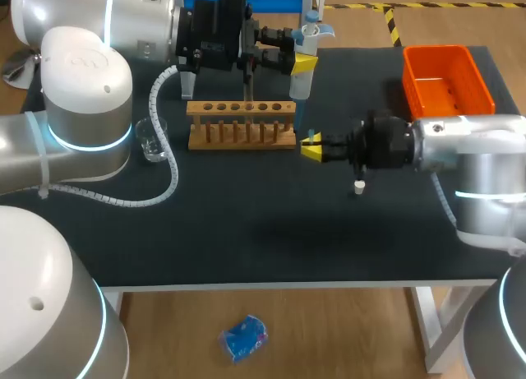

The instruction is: Invert the test tube, pick up the pipette, mount the tip to pipette, aspirate from beaker and dispense into the tube, eject the tip, return the pipette, and cap with the stopper.

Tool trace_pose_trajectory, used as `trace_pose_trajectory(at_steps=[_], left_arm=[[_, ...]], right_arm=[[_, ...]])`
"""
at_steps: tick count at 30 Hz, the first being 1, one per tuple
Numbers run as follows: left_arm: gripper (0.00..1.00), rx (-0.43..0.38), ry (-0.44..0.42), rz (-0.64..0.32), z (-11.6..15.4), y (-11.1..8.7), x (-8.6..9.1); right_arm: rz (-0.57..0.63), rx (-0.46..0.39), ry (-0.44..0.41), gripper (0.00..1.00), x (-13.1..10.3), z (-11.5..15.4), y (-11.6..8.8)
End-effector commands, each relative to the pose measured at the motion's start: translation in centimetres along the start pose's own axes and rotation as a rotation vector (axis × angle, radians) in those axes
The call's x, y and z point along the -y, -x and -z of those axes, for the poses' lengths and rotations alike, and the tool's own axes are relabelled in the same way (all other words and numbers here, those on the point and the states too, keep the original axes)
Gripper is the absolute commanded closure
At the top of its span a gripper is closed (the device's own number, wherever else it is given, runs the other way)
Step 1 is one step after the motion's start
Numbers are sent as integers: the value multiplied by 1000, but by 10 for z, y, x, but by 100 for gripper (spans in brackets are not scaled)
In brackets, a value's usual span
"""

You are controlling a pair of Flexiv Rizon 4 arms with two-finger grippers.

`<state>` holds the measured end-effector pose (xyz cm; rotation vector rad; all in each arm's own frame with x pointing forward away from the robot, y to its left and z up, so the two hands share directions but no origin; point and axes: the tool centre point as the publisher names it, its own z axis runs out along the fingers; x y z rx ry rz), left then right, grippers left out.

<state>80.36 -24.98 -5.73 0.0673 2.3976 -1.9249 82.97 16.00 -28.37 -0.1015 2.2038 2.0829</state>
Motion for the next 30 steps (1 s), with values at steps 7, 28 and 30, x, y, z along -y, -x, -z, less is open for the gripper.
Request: trace_pose_trajectory(at_steps=[7,28,30], left_arm=[[100,1,0,0,0,0,0],[100,1,0,0,0,0,0],[100,1,0,0,0,0,0]], right_arm=[[122,36,-9,100,7,-13,6],[215,21,-9,100,-5,-17,7],[216,20,-10,100,-5,-18,7]])
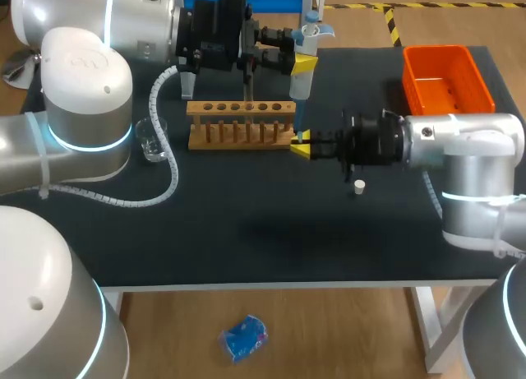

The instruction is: Invert the test tube, pick up the pipette, mount the tip to pipette, aspirate from beaker and dispense into the tube, eject the tip, return the pipette, and cap with the stopper.

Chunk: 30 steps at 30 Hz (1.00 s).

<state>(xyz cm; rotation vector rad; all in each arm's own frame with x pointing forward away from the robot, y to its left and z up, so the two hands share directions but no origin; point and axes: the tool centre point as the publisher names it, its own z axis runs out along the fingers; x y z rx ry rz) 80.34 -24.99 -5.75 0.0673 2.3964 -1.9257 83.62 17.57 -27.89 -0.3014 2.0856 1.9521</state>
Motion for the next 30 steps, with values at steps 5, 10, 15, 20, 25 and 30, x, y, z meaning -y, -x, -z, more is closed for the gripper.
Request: trace_pose_trajectory(at_steps=[5,10,15,20,25,30], left_arm=[[100,1,1,0,0,0,0],[100,1,1,0,0,0,0],[100,1,1,0,0,0,0],[100,1,1,0,0,0,0],[100,1,1,0,0,0,0],[100,1,1,0,0,0,0]], right_arm=[[0,1,-5,100,0,-4,2],[-1,0,-6,100,0,-6,4],[2,1,-4,100,-2,-11,6],[4,3,6,100,-4,-12,7],[5,5,14,100,-7,-11,6],[1,10,20,100,-8,-9,4]])
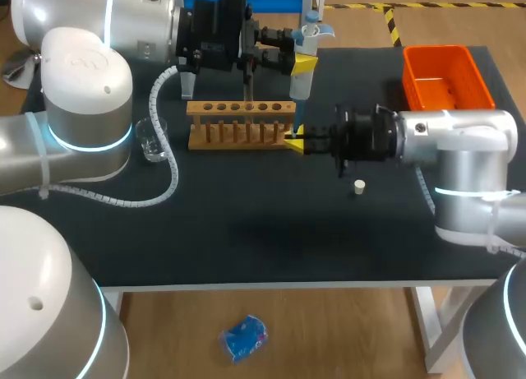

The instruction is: Invert the test tube, pick up the pipette, mount the tip to pipette, aspirate from beaker and dispense into the tube, eject the tip, return the pipette, and cap with the stopper.

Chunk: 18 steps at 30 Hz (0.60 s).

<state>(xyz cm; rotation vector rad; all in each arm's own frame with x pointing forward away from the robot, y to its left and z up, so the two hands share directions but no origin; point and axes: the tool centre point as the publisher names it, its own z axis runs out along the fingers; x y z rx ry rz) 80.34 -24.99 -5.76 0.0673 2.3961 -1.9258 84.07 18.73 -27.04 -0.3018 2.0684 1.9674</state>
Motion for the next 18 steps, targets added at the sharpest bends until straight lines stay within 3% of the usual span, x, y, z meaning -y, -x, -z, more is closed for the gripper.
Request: trace_pose_trajectory(at_steps=[1,18], left_arm=[[100,1,1,0,1,0,0],[100,1,1,0,1,0,0]], right_arm=[[0,6,5,100,0,3,-3],[-1,-2,1,100,1,4,-7]])
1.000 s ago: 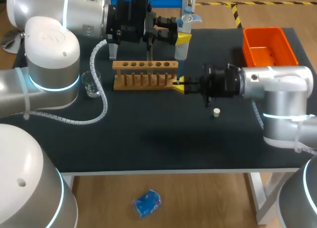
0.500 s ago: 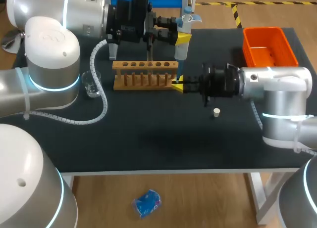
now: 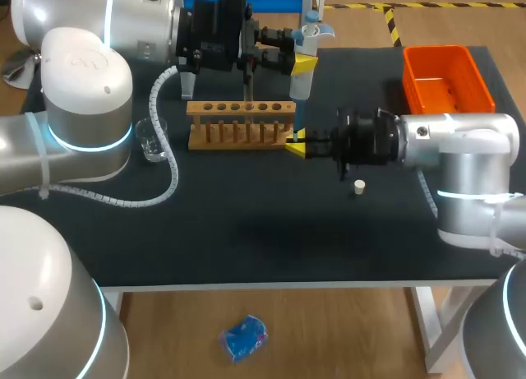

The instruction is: Invert the test tube, pick up the pipette, mount the tip to pipette, aspirate from beaker and dispense into the tube, eject the tip, return the pipette, and cap with the stopper.

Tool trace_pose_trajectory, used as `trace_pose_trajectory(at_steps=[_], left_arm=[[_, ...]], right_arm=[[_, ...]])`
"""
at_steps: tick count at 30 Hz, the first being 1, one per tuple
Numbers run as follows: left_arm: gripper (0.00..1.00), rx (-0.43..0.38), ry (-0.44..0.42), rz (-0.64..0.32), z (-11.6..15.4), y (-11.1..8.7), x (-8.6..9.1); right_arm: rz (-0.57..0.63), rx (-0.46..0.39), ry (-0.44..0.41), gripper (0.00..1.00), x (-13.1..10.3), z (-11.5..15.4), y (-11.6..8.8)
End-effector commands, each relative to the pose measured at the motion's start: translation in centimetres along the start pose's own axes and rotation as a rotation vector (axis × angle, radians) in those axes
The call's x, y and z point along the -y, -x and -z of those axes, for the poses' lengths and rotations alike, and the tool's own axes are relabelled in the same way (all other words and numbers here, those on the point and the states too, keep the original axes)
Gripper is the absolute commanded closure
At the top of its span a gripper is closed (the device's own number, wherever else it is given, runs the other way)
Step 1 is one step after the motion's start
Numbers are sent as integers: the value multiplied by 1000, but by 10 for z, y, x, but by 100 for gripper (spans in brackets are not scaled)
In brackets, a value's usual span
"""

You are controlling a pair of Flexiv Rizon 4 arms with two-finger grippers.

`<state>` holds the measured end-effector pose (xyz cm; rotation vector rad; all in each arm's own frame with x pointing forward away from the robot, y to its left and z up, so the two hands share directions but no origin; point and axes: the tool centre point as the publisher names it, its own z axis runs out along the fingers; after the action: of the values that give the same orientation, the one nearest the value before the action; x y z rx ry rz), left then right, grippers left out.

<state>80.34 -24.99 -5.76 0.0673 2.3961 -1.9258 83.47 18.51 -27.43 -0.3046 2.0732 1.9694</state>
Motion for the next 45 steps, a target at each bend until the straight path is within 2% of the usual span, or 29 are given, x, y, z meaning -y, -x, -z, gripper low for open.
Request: trace_pose_trajectory(at_steps=[1,30,37,45], left_arm=[[100,1,1,0,1,0,0],[100,1,1,0,1,0,0],[100,1,1,0,1,0,0],[100,1,1,0,1,0,0]], right_arm=[[1,3,2,100,-1,1,0],[-13,-12,14,100,-5,-2,0],[-61,-10,37,100,-9,-2,-1],[-171,-9,67,100,-13,-2,-2]])
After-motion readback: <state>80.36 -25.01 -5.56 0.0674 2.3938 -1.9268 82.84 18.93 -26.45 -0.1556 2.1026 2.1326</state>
